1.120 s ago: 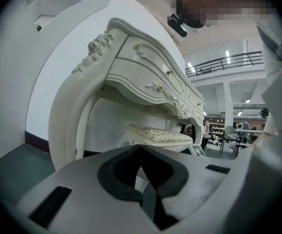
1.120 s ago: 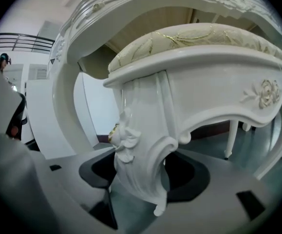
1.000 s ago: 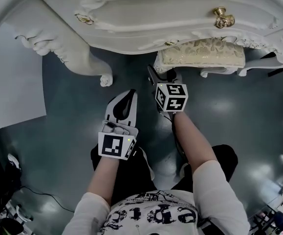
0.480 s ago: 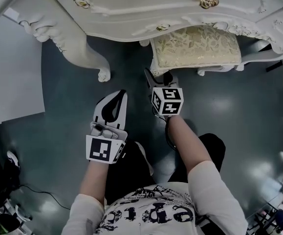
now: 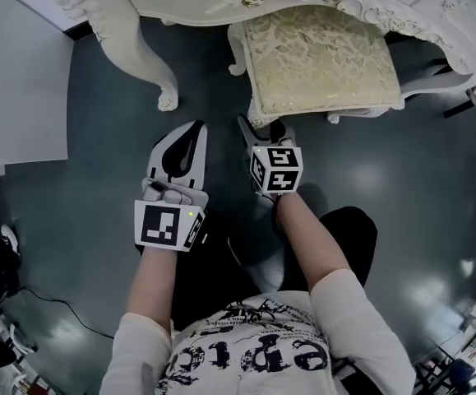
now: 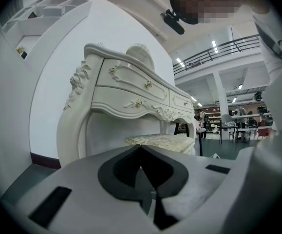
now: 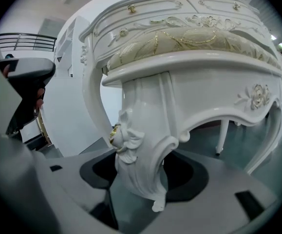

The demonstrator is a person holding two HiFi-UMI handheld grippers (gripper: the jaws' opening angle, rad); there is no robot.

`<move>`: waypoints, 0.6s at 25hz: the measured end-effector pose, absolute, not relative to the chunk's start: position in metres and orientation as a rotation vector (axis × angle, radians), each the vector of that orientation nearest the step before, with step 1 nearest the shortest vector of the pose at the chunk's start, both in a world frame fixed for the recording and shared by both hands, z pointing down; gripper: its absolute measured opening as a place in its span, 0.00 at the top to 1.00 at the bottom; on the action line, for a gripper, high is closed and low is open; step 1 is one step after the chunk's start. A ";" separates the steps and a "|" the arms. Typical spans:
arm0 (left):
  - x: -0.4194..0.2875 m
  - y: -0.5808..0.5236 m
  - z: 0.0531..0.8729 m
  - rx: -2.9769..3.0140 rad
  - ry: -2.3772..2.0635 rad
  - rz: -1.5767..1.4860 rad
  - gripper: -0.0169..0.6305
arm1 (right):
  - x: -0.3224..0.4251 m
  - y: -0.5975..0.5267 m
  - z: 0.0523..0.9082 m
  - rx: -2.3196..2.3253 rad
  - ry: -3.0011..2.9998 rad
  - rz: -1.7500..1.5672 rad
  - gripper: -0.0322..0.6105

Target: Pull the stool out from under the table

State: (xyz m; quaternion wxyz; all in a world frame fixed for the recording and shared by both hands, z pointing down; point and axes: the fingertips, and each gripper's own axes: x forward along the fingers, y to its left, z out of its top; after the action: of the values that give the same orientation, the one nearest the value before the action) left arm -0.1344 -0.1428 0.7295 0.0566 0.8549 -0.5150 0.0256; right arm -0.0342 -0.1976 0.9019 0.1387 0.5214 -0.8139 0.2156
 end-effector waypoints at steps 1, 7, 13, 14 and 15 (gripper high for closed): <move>-0.135 -0.140 0.727 2.587 -1.580 0.083 0.95 | -0.032 -0.192 0.903 1.497 -2.353 0.625 0.50; -0.140 -0.119 0.716 2.511 -1.717 0.156 0.95 | -0.021 -0.159 0.902 1.446 -2.354 0.626 0.50; -0.129 -0.098 0.693 2.520 -1.772 0.164 0.95 | -0.013 -0.123 0.900 1.415 -2.360 0.634 0.50; -0.126 -0.096 0.690 2.523 -1.774 0.167 0.95 | -0.012 -0.119 0.900 1.413 -2.363 0.635 0.50; -0.123 -0.094 0.686 2.526 -1.776 0.172 0.95 | -0.011 -0.116 0.899 1.412 -2.363 0.638 0.50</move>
State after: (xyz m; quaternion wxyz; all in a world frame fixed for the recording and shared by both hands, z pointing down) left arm -0.1231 -0.0937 0.6859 0.0244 0.8165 -0.5742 0.0555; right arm -0.0109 -0.1157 0.8994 0.1573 0.4936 -0.8258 0.2229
